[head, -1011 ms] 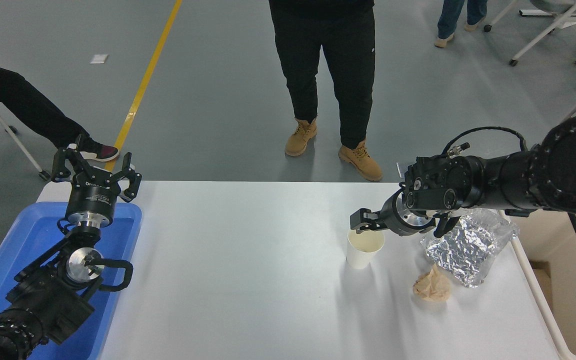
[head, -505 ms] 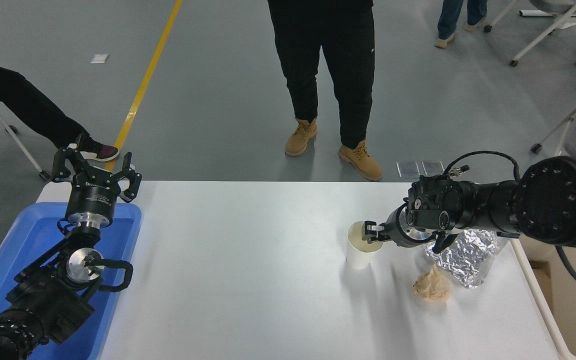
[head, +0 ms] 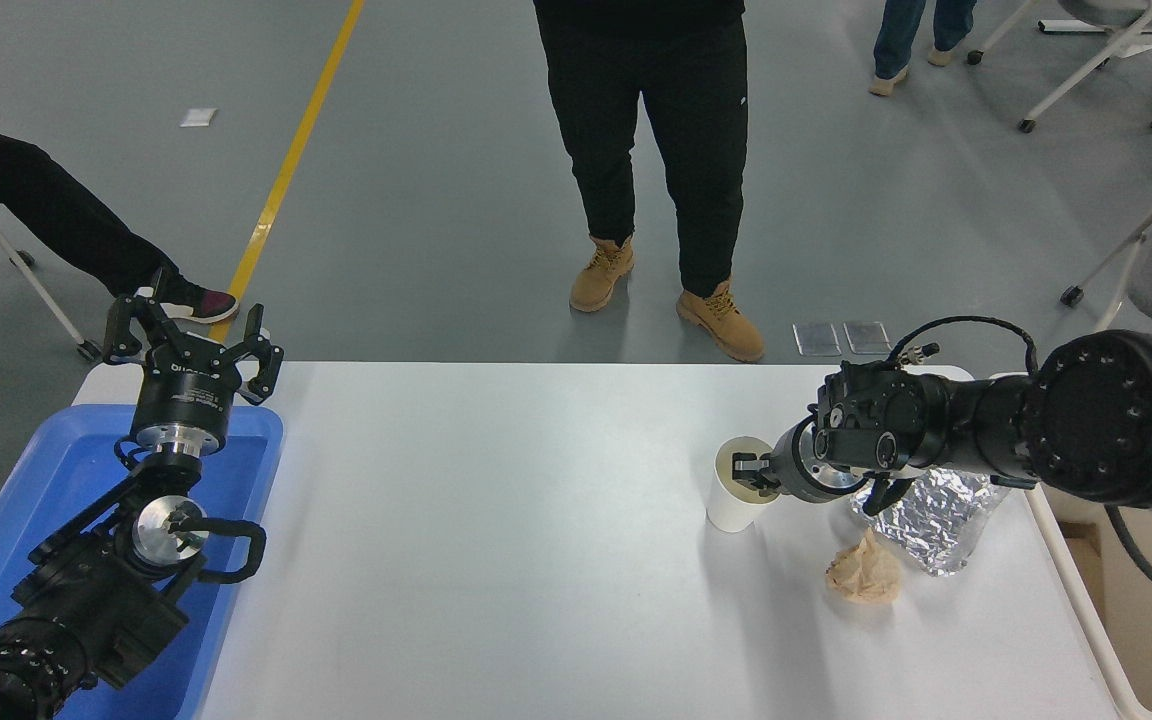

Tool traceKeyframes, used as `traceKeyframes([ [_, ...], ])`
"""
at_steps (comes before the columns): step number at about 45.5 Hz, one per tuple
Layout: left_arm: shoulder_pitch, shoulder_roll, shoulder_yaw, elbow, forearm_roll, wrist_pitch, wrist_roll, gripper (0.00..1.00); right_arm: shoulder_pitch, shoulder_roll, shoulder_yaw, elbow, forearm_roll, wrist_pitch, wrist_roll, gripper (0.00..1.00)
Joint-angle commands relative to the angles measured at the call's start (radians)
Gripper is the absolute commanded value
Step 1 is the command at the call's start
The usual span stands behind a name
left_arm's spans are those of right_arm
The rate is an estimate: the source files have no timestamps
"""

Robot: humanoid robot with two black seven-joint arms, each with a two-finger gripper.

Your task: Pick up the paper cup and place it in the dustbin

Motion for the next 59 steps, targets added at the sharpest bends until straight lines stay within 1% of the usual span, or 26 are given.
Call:
traceKeyframes([
  [1, 0.0, 0.0, 0.0, -0.001, 0.0, 0.0, 0.0, 0.99, 0.071, -0.036, 0.006, 0.025, 0.004, 0.003, 0.002, 0.0],
  [12, 0.0, 0.0, 0.0, 0.001, 0.0, 0.0, 0.0, 0.99, 0.209, -0.183, 0.009, 0.114, 0.004, 0.007, 0.002, 0.0],
  [19, 0.0, 0.0, 0.0, 0.001, 0.0, 0.0, 0.0, 0.99, 0.324, -0.315, 0.013, 0.207, 0.004, -0.003, 0.002, 0.0],
  [26, 0.0, 0.0, 0.0, 0.001, 0.0, 0.0, 0.0, 0.99, 0.384, -0.393, 0.021, 0.232, 0.004, 0.006, 0.004, 0.0],
  [41, 0.0, 0.0, 0.0, 0.001, 0.0, 0.0, 0.0, 0.99, 0.492, -0.495, 0.019, 0.266, 0.001, 0.02, 0.004, 0.0],
  [53, 0.0, 0.0, 0.0, 0.001, 0.0, 0.0, 0.0, 0.99, 0.464, -0.504, 0.001, 0.244, -0.008, 0.005, 0.002, 0.0],
  [59, 0.0, 0.0, 0.0, -0.001, 0.0, 0.0, 0.0, 0.99, 0.382, -0.518, 0.0, 0.136, 0.004, -0.024, 0.002, 0.0],
])
